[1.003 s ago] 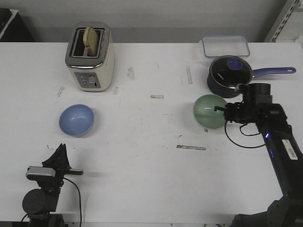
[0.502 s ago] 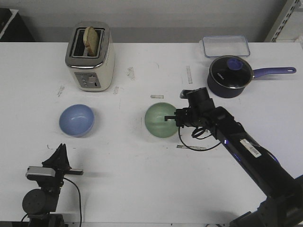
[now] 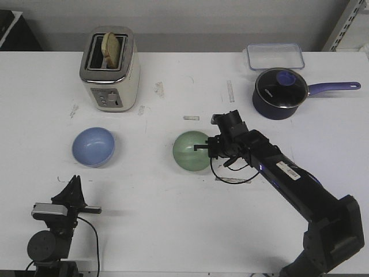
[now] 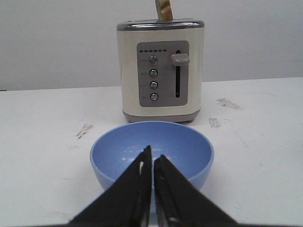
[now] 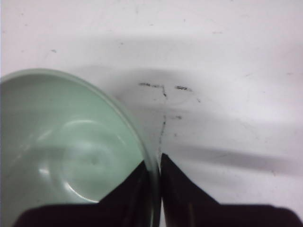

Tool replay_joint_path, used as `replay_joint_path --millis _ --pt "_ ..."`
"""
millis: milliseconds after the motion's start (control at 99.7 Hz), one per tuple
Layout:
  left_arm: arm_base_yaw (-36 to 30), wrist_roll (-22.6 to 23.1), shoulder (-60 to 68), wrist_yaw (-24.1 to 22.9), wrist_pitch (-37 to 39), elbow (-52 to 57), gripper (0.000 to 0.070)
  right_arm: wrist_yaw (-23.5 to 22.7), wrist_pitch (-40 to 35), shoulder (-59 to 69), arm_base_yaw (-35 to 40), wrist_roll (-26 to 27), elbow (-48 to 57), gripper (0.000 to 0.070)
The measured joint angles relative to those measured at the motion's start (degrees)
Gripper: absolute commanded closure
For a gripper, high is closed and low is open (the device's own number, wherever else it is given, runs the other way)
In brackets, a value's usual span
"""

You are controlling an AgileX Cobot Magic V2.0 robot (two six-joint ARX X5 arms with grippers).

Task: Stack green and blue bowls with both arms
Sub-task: 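Push the green bowl with the right gripper toward the table center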

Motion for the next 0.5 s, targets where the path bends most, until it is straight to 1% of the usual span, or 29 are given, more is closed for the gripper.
replay_joint_path --millis 441,502 --pt "0.00 0.02 0.00 0.00 0.00 0.00 0.0699 0.00 0.15 1.49 1.53 0.00 -0.04 0.0699" --pt "0.00 0.00 0.00 0.00 0.02 0.00 0.0699 0.00 0.70 1.51 1.73 0.00 -0.04 0.0687"
